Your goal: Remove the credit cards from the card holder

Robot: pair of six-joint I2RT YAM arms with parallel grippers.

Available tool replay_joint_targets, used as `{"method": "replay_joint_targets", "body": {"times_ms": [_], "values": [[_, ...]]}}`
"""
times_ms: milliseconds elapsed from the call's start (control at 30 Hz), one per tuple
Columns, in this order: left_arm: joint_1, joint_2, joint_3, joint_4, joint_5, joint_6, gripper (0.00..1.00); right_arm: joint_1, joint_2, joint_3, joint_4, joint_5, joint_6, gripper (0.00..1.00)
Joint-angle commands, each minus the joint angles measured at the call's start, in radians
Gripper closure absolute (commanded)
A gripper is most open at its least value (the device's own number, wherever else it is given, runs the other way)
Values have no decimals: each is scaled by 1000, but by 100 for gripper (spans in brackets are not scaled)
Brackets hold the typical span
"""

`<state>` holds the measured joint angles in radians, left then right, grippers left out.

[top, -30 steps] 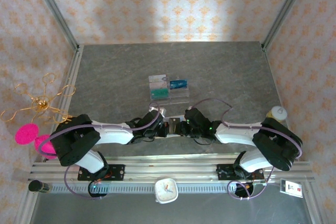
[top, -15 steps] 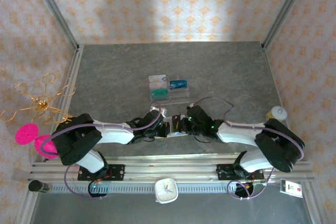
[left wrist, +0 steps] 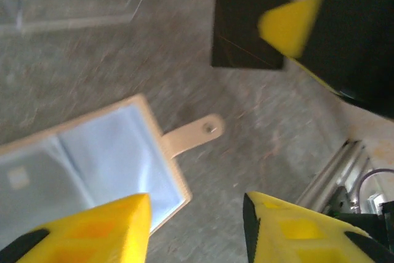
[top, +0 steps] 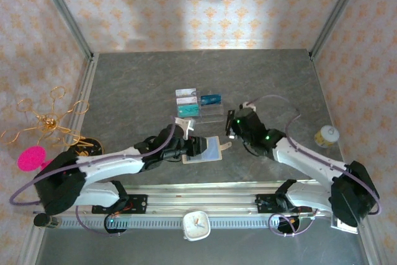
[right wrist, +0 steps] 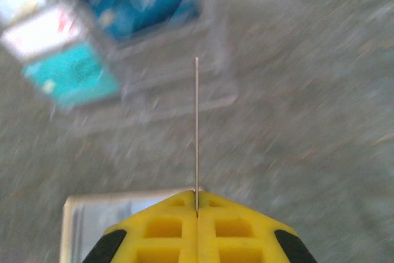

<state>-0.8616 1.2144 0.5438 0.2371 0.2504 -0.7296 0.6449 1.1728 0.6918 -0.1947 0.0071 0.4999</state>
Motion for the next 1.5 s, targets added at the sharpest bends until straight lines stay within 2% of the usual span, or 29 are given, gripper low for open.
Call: {"method": "replay_joint_targets", "body": {"times_ms": [0,67,233,333,400,633,800,967,1067,1200,1333,1467], "values": [[9,-77,-3,-155,-118,14,49,-60,112,87,-105,161,-102,100],[9,-136,-33,-200,-165,15,44,-87,181,123,-88,183,-161,100],[10,-268,-120,-220,-212,-24,36,-128,298,162,17,-13,-358,100],[16,-321,-141,-258,-242,-34,31,-128,342,182,28,-88,-399,100],[21,-348,-147,-274,-246,-31,23,-128,374,196,28,-131,-411,100],[32,-381,-156,-298,-255,-26,22,-92,365,181,67,-245,-424,100],[42,-391,-165,-304,-255,-27,22,-53,369,179,66,-283,-427,100],[53,-417,-162,-333,-264,-27,22,-16,321,172,30,-256,-425,100],[57,-442,-160,-359,-280,-26,22,-12,218,141,20,-206,-435,100],[60,-484,-157,-384,-315,-12,21,-11,67,126,105,-259,-516,100],[61,-555,-176,-376,-371,-5,20,-11,64,212,145,-314,-683,100],[69,-651,-207,-341,-370,-10,12,-13,244,464,-88,-492,-886,100]]}}
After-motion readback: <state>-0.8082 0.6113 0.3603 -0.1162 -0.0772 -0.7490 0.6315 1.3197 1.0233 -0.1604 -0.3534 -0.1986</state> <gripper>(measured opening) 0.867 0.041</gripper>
